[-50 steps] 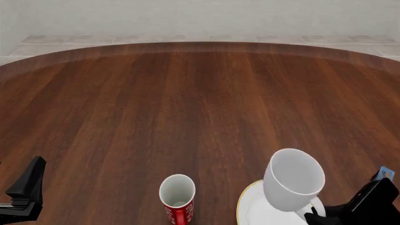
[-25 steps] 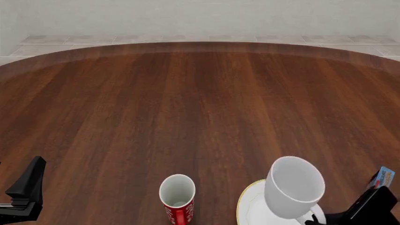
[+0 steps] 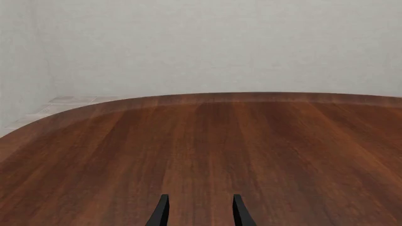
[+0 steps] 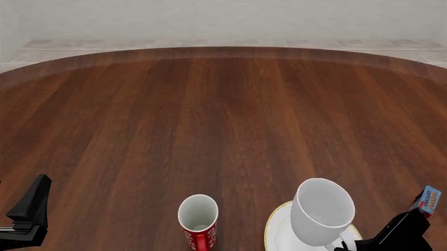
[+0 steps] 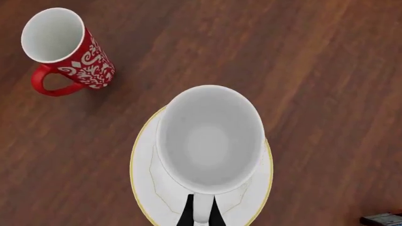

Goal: Put the white mug on the plate.

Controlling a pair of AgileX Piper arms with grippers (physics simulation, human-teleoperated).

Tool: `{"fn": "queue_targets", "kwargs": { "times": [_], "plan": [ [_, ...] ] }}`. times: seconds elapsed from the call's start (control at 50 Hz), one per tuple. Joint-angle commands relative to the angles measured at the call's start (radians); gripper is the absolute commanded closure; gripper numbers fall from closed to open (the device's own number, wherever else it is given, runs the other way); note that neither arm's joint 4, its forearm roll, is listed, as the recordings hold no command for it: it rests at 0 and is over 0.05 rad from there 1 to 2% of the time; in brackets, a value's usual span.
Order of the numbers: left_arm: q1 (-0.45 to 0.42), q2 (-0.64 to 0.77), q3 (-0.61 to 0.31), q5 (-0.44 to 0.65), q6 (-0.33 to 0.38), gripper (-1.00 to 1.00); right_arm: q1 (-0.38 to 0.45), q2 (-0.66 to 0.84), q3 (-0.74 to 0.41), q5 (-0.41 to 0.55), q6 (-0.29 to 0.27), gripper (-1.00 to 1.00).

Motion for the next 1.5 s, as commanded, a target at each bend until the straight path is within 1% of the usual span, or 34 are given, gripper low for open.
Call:
{"fn": "queue_targets", "kwargs": {
  "times": [0.02,0.2,0.48,0.54,0.56,0.76,0.98,1.02,1.18,1.28,1.34,1.48,1.5],
  "plan": [
    [0.0,0.0,0.0,0.0,0.0,-1.0,0.012,0.062,0.024,-0.078,0.019,1.0],
    [0.0,0.0,0.0,0.0,0.0,-1.0,0.02,0.09,0.033,-0.107,0.026,1.0],
    [0.0,0.0,0.0,0.0,0.0,-1.0,0.015,0.075,0.032,-0.091,0.026,1.0],
    [0.0,0.0,0.0,0.0,0.0,-1.0,0.024,0.079,0.029,-0.089,0.036,1.0],
    [0.0,0.0,0.0,0.0,0.0,-1.0,0.022,0.073,0.027,-0.084,0.032,-1.0],
    [0.0,0.0,0.0,0.0,0.0,-1.0,0.021,0.067,0.025,-0.075,0.03,-1.0],
    [0.0,0.0,0.0,0.0,0.0,-1.0,0.015,0.023,0.005,-0.02,0.023,-1.0],
    [0.0,0.0,0.0,0.0,0.0,-1.0,0.009,-0.004,-0.01,0.015,0.016,-1.0],
    [0.0,0.0,0.0,0.0,0.0,-1.0,-0.001,-0.068,-0.049,0.102,-0.005,-1.0],
    [0.0,0.0,0.0,0.0,0.0,-1.0,-0.007,-0.126,-0.095,0.181,-0.016,-1.0],
    [0.0,0.0,0.0,0.0,0.0,-1.0,0.0,-0.155,-0.118,0.219,-0.013,-1.0],
    [0.0,0.0,0.0,0.0,0.0,-1.0,-0.002,-0.229,-0.177,0.313,-0.024,-1.0],
    [0.0,0.0,0.0,0.0,0.0,-1.0,-0.002,-0.229,-0.177,0.314,-0.024,-1.0]
  ]
}}
